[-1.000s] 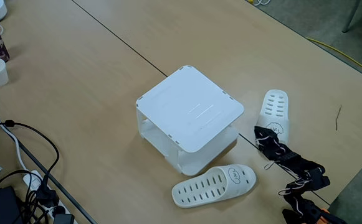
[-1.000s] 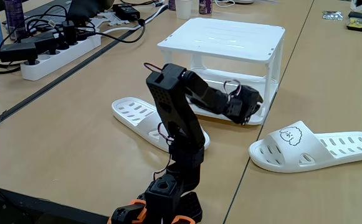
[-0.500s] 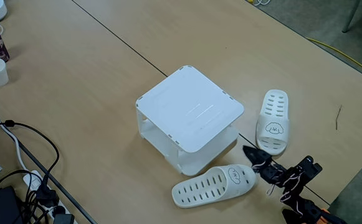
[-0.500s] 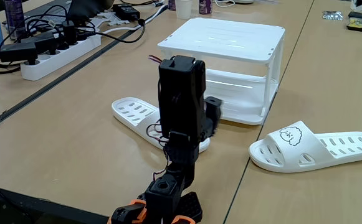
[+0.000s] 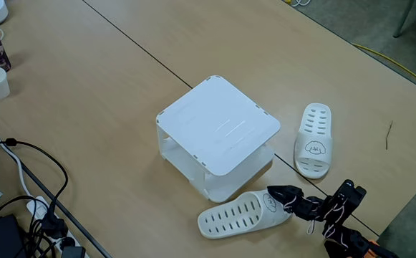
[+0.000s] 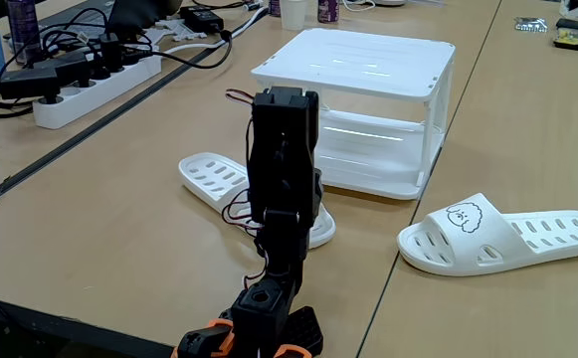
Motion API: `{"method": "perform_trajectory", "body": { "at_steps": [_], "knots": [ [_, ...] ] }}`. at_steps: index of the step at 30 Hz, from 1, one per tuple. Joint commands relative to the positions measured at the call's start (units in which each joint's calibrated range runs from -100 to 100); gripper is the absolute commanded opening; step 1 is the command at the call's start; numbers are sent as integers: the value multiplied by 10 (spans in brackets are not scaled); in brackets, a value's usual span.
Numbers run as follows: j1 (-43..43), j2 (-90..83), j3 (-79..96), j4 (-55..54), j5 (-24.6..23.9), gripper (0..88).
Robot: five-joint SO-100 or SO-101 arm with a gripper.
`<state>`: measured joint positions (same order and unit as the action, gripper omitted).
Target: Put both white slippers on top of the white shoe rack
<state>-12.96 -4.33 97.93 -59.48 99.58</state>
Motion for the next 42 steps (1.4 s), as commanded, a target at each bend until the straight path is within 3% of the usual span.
{"method": "perform_trajectory", "body": {
  "at_steps": [1,8,13,23,30,37,42],
  "knots": [
    [0,3,8,46,4,7],
    [88,-88,-49,211,4,7],
    [88,-132,-59,304,4,7],
    [-79,-140,-93,306,4,7],
    [-127,-140,-142,305,4,8],
    [-182,-141,-140,305,4,247],
    [-207,-140,-146,304,4,235]
  ]
}}
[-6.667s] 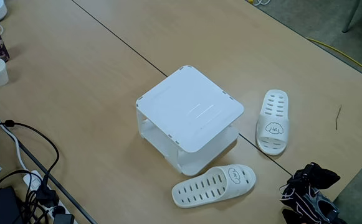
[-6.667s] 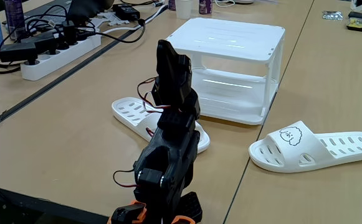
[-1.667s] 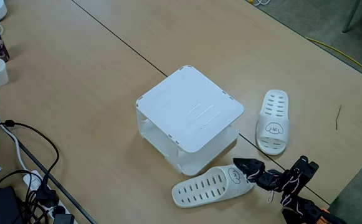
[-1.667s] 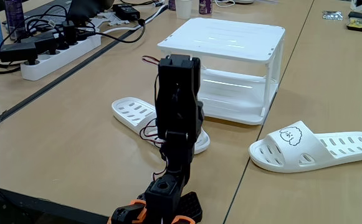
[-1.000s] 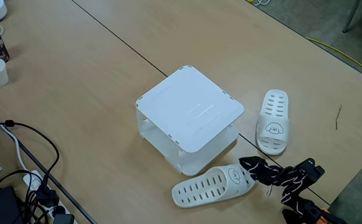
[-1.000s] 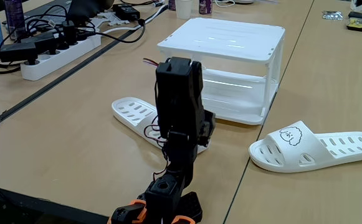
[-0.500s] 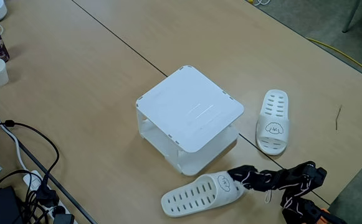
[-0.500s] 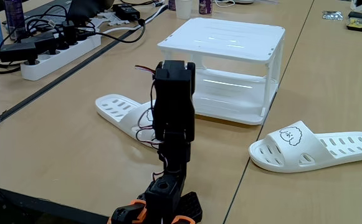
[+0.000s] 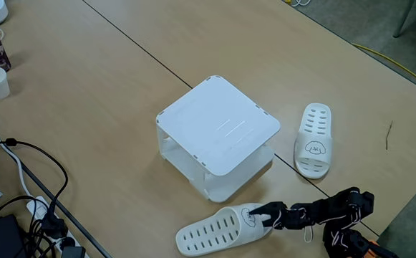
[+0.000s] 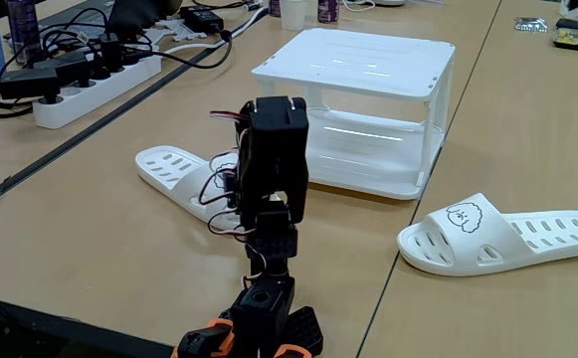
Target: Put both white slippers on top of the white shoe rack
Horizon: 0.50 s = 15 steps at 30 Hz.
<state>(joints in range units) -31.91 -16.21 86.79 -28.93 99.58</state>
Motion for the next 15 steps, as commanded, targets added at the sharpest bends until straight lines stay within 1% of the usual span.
{"method": "perform_trajectory", "body": {
  "at_steps": [1,6,15],
  "knots": [
    [-21,-21,-37,-1,4,235],
    [-31,-11,-90,1,4,242],
    [-26,62,-186,-1,4,237]
  ]
}}
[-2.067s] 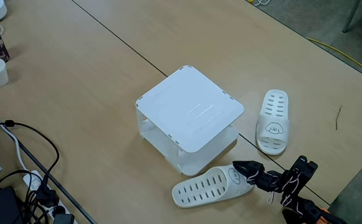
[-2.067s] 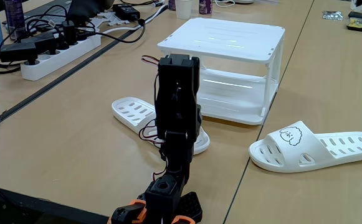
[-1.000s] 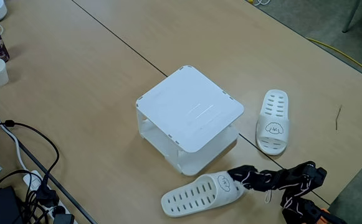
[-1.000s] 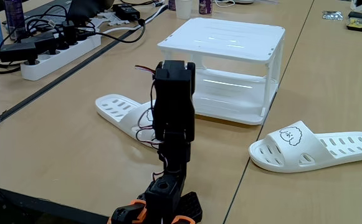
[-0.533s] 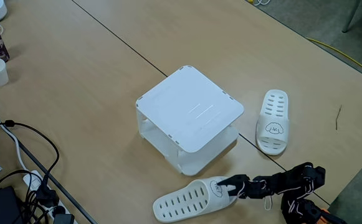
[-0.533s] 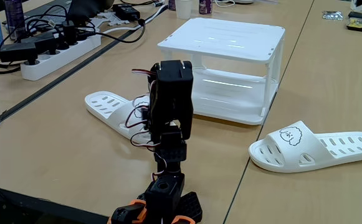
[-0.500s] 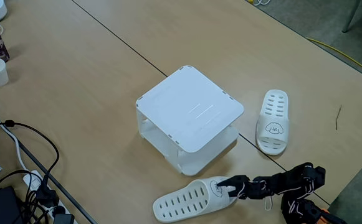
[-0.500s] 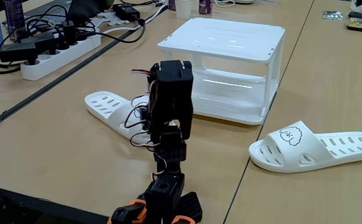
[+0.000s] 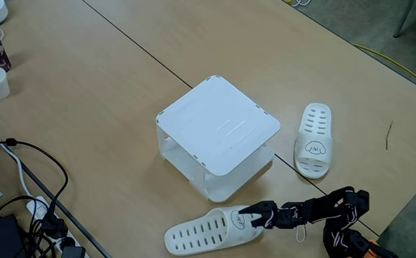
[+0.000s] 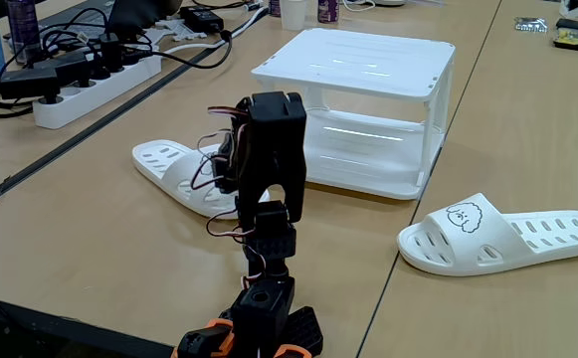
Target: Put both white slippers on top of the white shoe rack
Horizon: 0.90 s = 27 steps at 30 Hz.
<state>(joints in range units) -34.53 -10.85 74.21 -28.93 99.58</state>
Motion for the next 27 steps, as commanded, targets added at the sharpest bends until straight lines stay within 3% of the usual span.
{"method": "perform_trajectory", "body": {
  "at_steps": [1,22,24,27],
  "knots": [
    [0,13,-66,-1,4,237],
    [-9,146,-185,-4,4,235],
    [-11,148,-187,-4,4,206],
    [-14,143,-183,-4,4,78]
  ]
}}
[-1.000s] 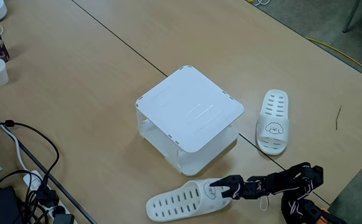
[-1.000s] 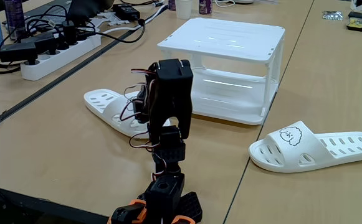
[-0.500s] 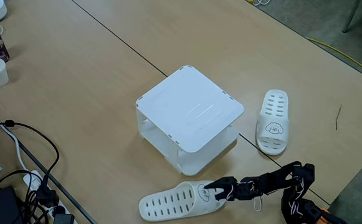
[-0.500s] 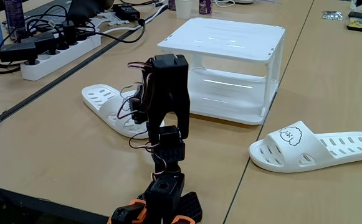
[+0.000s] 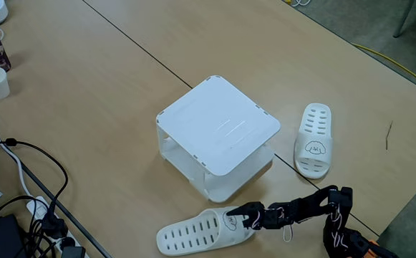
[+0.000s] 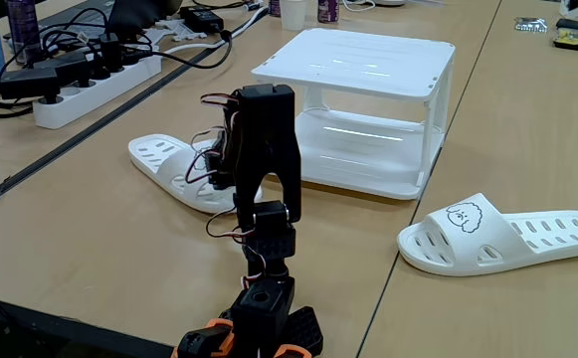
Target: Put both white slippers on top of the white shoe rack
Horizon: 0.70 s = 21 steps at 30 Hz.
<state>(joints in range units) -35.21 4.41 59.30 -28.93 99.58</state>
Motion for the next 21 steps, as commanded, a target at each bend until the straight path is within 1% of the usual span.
{"method": "perform_trajectory", "body": {
  "at_steps": [1,2,6,14,20,21],
  "knots": [
    [-11,-11,-34,-4,4,25],
    [-16,-11,-38,-4,4,0],
    [-36,-12,-75,-5,4,8],
    [-94,-12,-320,-1,4,8],
    [-112,-10,-482,5,4,8],
    [-109,-10,-510,21,4,8]
  ]
}}
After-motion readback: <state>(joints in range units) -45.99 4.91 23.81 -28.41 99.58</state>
